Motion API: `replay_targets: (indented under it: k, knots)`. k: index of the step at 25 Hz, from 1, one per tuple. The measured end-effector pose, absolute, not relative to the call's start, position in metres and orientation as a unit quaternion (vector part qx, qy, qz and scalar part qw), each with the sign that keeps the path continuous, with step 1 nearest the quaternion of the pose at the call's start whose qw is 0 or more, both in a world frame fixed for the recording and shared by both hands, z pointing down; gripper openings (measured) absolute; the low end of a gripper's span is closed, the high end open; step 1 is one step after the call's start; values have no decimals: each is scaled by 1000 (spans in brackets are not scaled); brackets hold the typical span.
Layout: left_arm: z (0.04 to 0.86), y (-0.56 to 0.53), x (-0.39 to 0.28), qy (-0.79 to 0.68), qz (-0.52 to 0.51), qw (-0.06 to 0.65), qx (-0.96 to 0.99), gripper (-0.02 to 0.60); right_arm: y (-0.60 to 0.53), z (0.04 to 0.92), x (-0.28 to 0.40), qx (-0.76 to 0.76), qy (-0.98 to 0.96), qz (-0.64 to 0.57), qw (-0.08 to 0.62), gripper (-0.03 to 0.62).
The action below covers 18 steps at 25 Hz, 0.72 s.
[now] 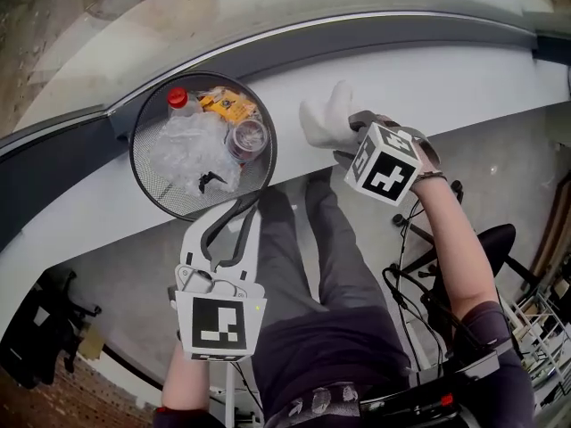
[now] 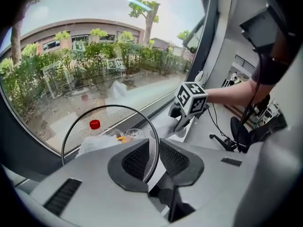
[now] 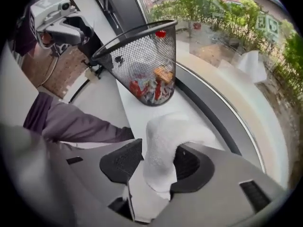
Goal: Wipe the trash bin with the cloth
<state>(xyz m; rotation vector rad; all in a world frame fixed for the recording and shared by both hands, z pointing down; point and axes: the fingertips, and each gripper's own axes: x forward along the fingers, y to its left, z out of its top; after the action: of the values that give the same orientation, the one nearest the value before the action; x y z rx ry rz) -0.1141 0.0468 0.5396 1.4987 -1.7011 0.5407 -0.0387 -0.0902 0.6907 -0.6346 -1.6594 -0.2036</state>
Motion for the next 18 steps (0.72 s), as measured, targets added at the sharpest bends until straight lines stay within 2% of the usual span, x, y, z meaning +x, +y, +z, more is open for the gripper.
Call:
replay_targets:
  k: [3,6,9,13,16,18]
  knots:
    - [539,43,-110,-673,220,389,589,67,-120,693,-42,-243,-720,-154,631,175]
    - [539,47,-117,-685,242,377,575,67,-157,676,-61,-165,-767,-184,593,175]
    - [525,53,-131,-704,261,360,554,67,-172,642,-71,-109,-819,-127,550,173]
    - [462,42,-155,-742,196,352,536,66,-162,563,-87,-112,-866,-40,486,173]
    - [406,26,-172,-767,171,314,533,66,-157,488,-109,-124,-902,36,411,173]
    - [362,15,-179,-787,165,264,532,-2,-143,439,-122,-157,-916,126,348,173]
